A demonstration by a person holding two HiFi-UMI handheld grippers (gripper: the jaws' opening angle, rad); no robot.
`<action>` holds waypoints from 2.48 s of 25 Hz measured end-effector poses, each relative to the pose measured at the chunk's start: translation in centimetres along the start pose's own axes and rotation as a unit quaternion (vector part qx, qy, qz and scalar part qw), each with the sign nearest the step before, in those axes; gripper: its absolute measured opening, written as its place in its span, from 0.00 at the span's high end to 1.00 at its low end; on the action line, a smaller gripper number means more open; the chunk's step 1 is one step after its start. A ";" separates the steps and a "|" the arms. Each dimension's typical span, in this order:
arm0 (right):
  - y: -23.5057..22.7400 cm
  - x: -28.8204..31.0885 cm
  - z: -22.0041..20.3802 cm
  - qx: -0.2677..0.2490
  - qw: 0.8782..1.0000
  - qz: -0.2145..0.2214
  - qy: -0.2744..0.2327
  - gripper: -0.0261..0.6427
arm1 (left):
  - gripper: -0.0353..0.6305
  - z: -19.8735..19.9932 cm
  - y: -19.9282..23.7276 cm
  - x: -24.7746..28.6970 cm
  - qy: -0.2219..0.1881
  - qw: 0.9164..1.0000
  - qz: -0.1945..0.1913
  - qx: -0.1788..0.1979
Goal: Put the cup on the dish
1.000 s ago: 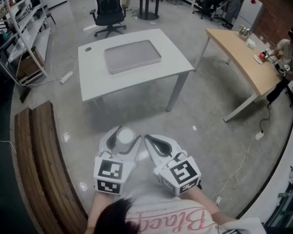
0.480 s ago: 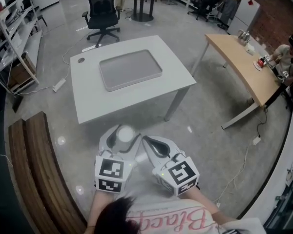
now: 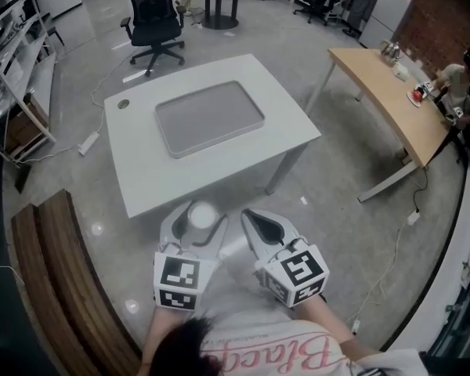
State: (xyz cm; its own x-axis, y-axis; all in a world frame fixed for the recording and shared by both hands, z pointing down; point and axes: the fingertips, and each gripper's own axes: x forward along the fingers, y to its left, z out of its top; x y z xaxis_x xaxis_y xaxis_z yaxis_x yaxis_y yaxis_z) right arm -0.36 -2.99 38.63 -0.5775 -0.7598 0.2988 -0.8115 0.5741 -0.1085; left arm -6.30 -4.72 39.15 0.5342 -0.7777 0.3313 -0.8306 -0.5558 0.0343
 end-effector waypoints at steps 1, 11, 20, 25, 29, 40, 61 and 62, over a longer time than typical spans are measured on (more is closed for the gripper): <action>-0.3 0.0 -0.1 0.005 1.000 -0.005 0.002 0.96 | 0.54 -0.1 0.1 0.1 0.001 1.000 -0.002 -0.002; -0.9 1.9 0.3 0.000 1.000 -0.003 0.009 0.96 | 0.54 0.1 1.1 2.4 -0.003 1.000 -0.012 -0.016; -4.1 5.8 1.8 0.003 1.000 0.005 0.013 0.96 | 0.55 1.1 3.7 7.1 -0.001 1.000 -0.007 -0.016; -6.4 8.7 2.7 0.009 1.000 0.016 0.016 0.96 | 0.55 2.0 5.7 10.4 -0.011 1.000 0.013 0.007; -8.2 10.9 3.7 0.011 0.999 0.027 0.019 0.96 | 0.55 2.9 7.5 13.1 -0.016 1.000 0.027 0.001; -12.5 17.4 4.7 0.053 0.996 0.066 0.039 0.96 | 0.55 2.1 13.2 21.0 -0.016 0.997 0.077 0.009; -17.9 22.8 2.8 0.067 0.989 0.081 0.108 0.96 | 0.55 -5.0 17.4 30.6 0.062 0.993 0.095 -0.040; -18.1 22.8 2.7 0.067 0.989 0.080 0.109 0.96 | 0.55 -5.3 17.4 30.8 0.066 0.992 0.096 -0.041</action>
State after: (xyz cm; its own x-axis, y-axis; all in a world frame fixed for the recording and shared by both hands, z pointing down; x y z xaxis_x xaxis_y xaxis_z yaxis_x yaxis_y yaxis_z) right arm 0.93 -31.49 44.82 -0.6787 -0.5701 0.4630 -0.7240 0.6252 -0.2914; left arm -5.09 -36.77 54.93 0.3443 -0.8190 0.4591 -0.9279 -0.3714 0.0333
